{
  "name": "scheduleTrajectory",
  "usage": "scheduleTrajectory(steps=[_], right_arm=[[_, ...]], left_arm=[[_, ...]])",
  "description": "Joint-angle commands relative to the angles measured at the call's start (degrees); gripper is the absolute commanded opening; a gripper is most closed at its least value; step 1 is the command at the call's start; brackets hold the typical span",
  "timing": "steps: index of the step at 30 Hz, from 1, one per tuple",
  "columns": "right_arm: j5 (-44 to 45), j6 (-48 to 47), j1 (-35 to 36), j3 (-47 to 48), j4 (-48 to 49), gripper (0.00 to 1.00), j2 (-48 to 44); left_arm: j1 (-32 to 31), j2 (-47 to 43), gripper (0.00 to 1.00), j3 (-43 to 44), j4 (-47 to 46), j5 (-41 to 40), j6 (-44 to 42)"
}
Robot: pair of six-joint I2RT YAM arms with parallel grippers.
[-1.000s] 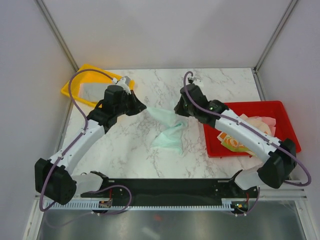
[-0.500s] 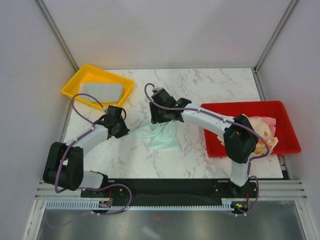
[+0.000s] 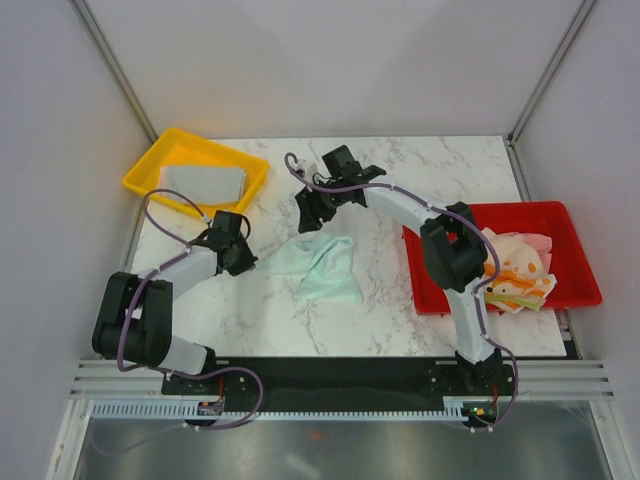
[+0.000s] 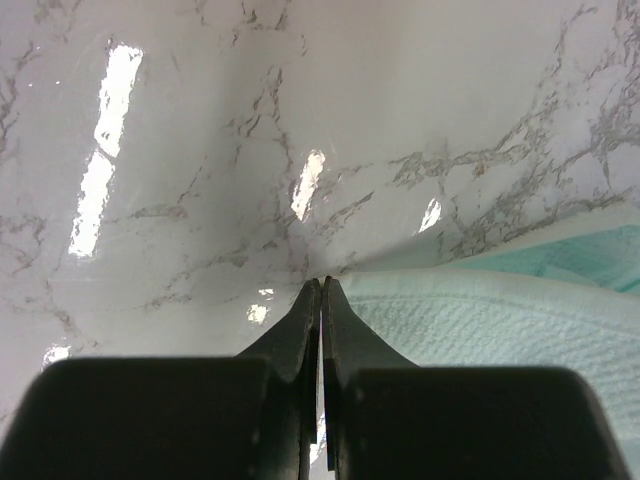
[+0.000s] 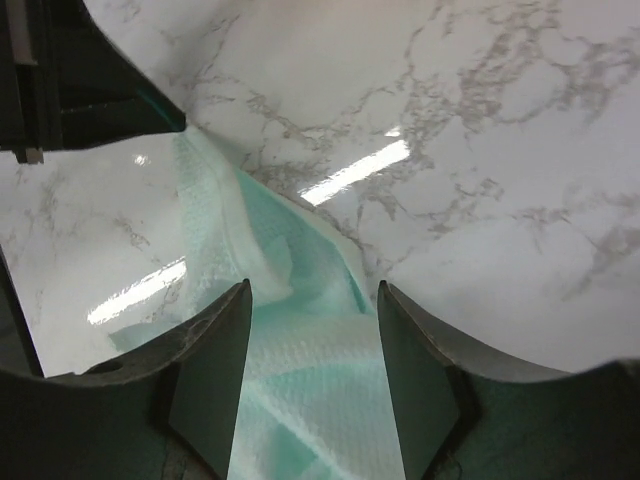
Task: Fold and stack the towels
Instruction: Flatten out the crumpled towel
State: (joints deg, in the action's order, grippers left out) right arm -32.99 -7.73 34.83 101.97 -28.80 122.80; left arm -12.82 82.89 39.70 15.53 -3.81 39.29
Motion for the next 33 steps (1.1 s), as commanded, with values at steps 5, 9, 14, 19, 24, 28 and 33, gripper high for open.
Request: scheduleTrajectory(steps=[5,9,14,19,24,28,33], right_arm=[[-22.1,-14.7,-0.4,12.4,-5.7,0.62,12.1],[-30.9,-17.7,-1.4,14.4,-8.4,0.63,16.3],[-36.3,-20.7,-1.3,11.3,-8.6,0.64,16.0],[-34.3,-18.7,-1.7,11.0,-8.5,0.28,16.5],[-22.1,-11.5,-4.1,10.1,-7.2,0.00,8.1],[12.2,-4.6,-4.4,8.4,-5.0,0.00,-4.0],[27.8,1.6,-4.3,11.2,-6.3,0.00,-16.8]], left_arm=[[0.3,0.3,0.02,2.0,-2.1,0.0,1.5],[0.2,-0.2,0.02,2.0,-2.1,0.0,1.3],[0.2,-0.1,0.02,2.3,-2.0,0.1,1.2],[0.3,1.0,0.02,3.8,-2.1,0.9,1.8],[0.3,-1.2,0.02,8.6,-2.8,3.5,0.1],[0.2,-3.7,0.02,21.1,-1.4,8.9,-2.8],[0.0,-7.0,0.02,33.0,1.5,10.8,-5.4]])
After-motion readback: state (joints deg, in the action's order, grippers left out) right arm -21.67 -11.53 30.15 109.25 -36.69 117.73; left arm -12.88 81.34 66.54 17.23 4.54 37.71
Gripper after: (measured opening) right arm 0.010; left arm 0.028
